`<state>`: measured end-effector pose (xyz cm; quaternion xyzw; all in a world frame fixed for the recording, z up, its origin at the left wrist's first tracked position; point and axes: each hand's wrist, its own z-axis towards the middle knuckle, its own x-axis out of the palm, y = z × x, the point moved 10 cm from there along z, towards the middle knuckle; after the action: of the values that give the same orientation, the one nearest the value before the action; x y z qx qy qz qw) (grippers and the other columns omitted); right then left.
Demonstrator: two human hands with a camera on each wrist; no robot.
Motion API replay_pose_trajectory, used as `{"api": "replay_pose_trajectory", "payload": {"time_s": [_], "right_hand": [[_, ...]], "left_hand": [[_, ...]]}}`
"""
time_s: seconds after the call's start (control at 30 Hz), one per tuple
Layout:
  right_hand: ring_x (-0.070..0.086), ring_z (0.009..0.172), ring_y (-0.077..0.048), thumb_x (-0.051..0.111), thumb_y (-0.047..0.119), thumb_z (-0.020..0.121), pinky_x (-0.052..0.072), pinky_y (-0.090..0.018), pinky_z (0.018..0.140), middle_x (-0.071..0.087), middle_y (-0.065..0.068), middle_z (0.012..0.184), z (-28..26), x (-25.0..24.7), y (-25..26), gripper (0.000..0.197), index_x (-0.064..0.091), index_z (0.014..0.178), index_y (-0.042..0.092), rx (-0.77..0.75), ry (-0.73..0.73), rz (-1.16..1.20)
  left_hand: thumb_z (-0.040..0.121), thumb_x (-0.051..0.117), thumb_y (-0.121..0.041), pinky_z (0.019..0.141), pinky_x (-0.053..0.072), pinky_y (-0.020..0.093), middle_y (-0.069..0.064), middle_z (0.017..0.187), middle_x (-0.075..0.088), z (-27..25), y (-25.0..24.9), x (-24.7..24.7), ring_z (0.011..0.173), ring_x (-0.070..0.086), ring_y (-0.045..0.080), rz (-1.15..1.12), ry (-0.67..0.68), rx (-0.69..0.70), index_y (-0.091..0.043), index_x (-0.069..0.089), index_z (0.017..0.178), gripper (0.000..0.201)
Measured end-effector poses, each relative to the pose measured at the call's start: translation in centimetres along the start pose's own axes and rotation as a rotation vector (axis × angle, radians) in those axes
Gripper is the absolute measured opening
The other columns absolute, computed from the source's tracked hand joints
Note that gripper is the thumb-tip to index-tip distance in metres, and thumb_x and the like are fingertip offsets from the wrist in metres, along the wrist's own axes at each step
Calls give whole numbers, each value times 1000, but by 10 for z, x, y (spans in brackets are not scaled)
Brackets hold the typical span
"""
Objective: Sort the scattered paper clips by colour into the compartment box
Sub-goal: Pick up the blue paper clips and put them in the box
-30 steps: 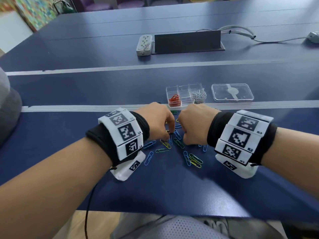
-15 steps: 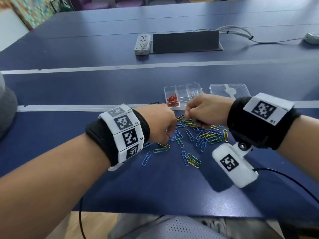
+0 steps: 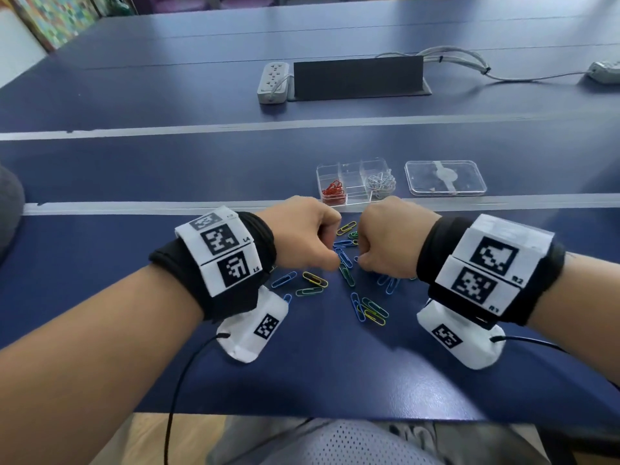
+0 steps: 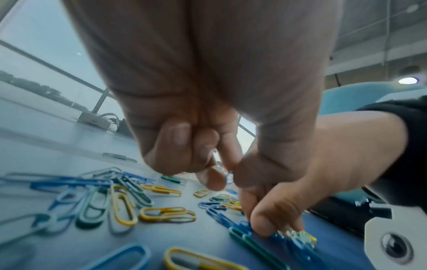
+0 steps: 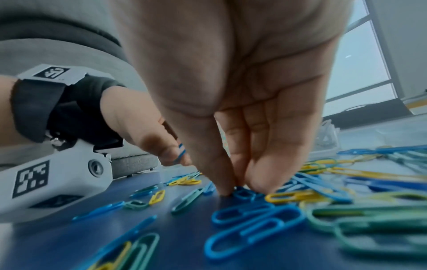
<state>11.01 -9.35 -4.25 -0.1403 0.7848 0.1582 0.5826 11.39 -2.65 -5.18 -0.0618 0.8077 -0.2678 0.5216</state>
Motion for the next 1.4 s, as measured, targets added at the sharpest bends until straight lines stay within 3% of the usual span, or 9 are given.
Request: {"api": "replay_pose_trajectory", "payload": {"time_s": [0.13,0.33,0.53,0.63,0.77,0.9,1.03,1.2,1.4], "right_hand": [[51,72,-26,65,31,74,41,-26,62,51,-3,67,2,4,4,24,68,86,10,-6,28,-19],[58,74,-23,63,24,73,50,-26,68,62,2,72,1,4,0,8,64,81,21,-58,48,71],[55,45,-16,43,-1,88,52,-21,44,50,-6,62,-1,20,-53,20,56,74,5,244,215,1143],[45,48,-17,41,6,76,39,-18,40,43,-2,61,-5,24,-50,10,47,70,11,208,273,1267],[43,58,-14,74,29,68,38,-27,58,44,6,61,-12,21,-33,23,62,87,24,-122,226,397],[42,79,-9,69,35,77,31,-21,71,42,11,73,-18,15,-3,31,65,108,31,-369,122,-121],[50,85,-14,62,35,84,38,-24,78,47,9,86,-17,16,0,22,69,102,24,-413,122,-158],[46,72,-11,60,29,80,45,-26,75,53,9,80,-20,22,-3,10,65,84,23,-424,131,-110],[48,51,-6,67,12,79,41,-19,54,58,10,56,-8,5,-41,16,61,70,24,-171,109,636]], "left_hand": [[57,66,-15,49,36,23,9,57,56,-2,1,1,46,43,18,-231,29,-3,-17,51,56,16],[60,56,-10,44,38,20,1,63,50,0,8,7,46,43,14,-566,68,-29,-21,62,79,22],[58,41,-11,36,36,15,1,61,42,2,19,16,42,43,11,-902,112,-145,-13,47,63,7],[57,39,-13,37,33,15,1,61,44,1,17,19,43,38,12,-969,159,-186,-14,40,64,7],[76,65,-19,40,27,15,-5,55,41,8,19,16,43,32,10,-674,113,-163,-17,48,65,20],[75,73,-29,46,34,16,-18,37,47,12,8,3,37,42,0,-77,44,-41,-28,64,77,10],[73,75,-24,48,33,18,-16,36,46,14,0,-4,38,44,0,44,16,-13,-31,71,87,16],[72,76,-29,59,35,19,-11,62,48,15,-18,-2,57,46,3,279,-6,114,-34,73,95,25],[78,69,-29,77,51,29,-11,67,47,12,-34,6,83,56,16,479,53,220,-31,74,96,19]]}}
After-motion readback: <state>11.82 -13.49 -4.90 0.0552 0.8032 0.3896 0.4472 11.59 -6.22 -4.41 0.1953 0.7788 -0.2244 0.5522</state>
